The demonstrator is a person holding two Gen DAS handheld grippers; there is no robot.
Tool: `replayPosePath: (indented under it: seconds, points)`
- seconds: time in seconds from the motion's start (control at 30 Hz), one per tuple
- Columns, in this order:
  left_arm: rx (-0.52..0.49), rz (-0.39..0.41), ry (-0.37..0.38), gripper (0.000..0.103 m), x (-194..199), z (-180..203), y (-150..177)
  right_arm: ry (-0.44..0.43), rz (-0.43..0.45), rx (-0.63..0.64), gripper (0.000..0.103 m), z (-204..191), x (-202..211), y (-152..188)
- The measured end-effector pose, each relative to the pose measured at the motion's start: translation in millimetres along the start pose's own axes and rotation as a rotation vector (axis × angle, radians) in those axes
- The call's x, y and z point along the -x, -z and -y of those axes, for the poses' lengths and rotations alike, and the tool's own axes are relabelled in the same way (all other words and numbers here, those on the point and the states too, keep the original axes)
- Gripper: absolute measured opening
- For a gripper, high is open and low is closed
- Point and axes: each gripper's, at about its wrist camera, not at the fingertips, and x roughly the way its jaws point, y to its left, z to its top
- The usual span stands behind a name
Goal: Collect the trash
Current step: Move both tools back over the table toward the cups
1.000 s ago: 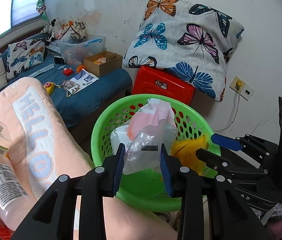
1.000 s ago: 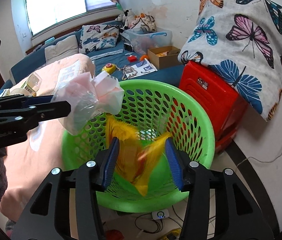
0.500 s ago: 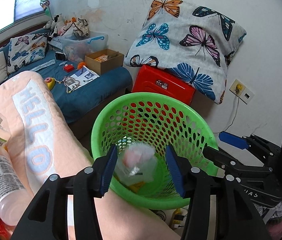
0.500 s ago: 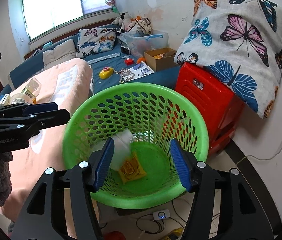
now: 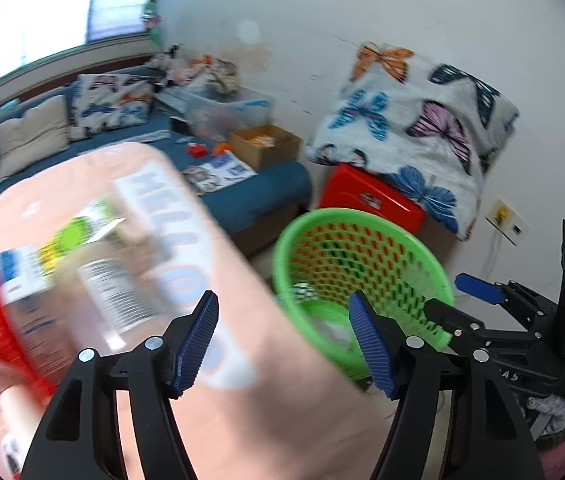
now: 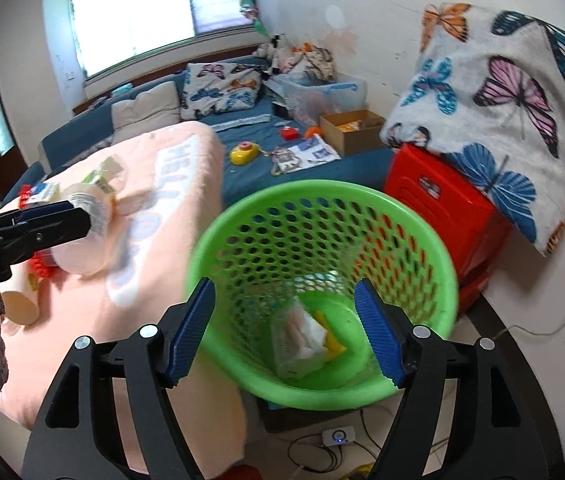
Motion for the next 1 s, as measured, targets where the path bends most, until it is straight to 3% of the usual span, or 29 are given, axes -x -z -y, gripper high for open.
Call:
replayPosePath:
  seconds: [0.37,0.6,1.0]
  points:
    - [0.154,0.053,-0.205,0.068,78,-98,38,-0.168,0.0,0.119,0.075,-90,-1,-8]
    - [0.273,0.078,-0.316,0.068,126,-161,75,-0.299,-0.043,0.197,0.075,-157,-8,-8]
    - [0.437,0.097,-0.403,0.068,172,-234,126,-0.465,-0.142,0.351,0.075,-267,-30,-5]
